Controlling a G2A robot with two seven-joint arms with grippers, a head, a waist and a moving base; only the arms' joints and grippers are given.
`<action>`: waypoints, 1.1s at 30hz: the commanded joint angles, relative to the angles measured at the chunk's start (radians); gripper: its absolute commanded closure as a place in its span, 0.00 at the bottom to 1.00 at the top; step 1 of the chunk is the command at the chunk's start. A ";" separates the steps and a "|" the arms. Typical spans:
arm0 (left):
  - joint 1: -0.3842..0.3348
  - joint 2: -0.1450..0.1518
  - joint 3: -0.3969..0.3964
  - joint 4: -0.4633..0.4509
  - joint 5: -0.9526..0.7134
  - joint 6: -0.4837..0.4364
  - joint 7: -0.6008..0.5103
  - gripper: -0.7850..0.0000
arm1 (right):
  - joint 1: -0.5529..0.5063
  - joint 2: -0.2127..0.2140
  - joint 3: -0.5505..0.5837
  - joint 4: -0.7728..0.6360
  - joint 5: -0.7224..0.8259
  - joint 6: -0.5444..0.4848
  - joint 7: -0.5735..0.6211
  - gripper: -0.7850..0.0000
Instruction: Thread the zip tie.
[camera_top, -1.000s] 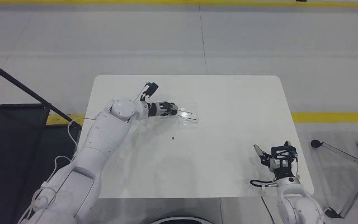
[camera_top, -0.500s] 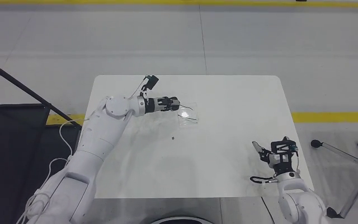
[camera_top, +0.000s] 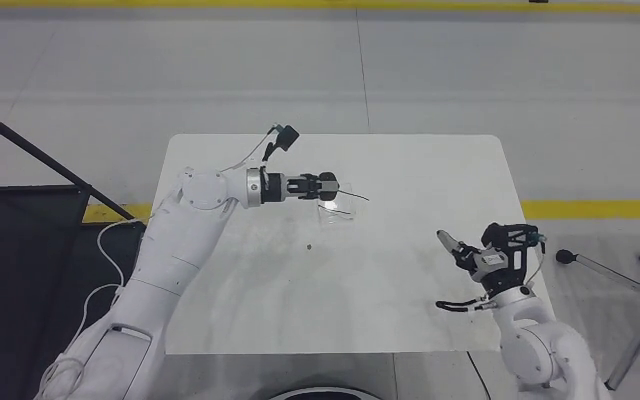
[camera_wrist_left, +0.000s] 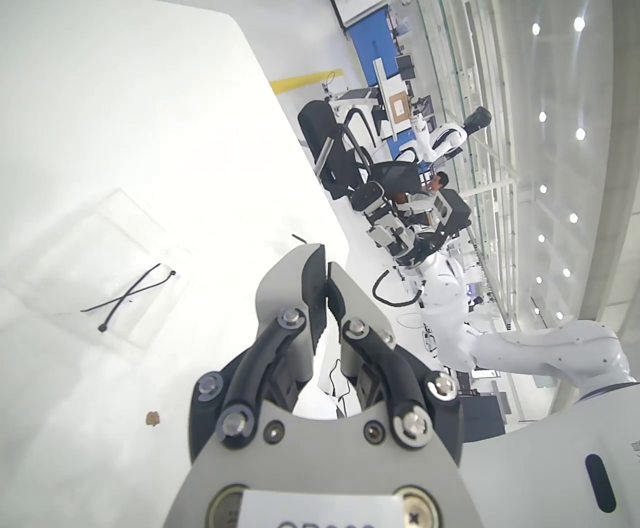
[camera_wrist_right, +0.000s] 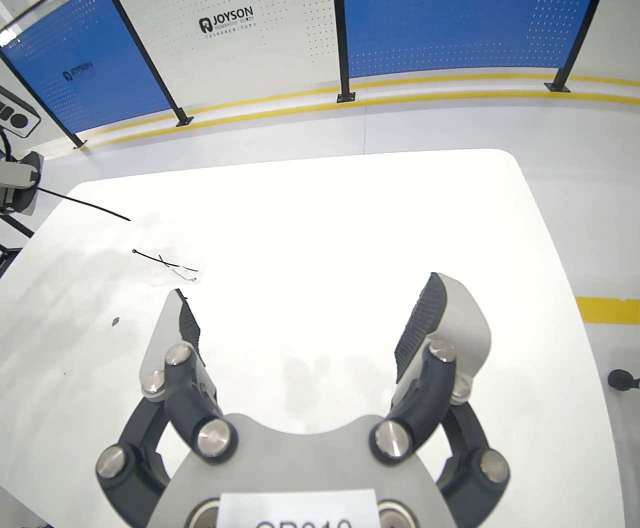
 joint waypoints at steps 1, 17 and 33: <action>0.000 0.000 0.000 0.001 0.001 0.000 0.001 1.00 | 0.000 0.000 0.000 0.000 -0.010 0.001 -0.001 0.00; 0.023 0.000 0.005 -0.040 -0.025 -0.042 0.020 1.00 | 0.104 -0.007 0.016 0.155 0.501 -0.110 0.186 0.00; -0.030 -0.006 0.110 -0.010 -0.231 -0.163 -0.110 1.00 | 0.356 0.005 -0.034 0.568 1.434 -0.334 0.854 0.00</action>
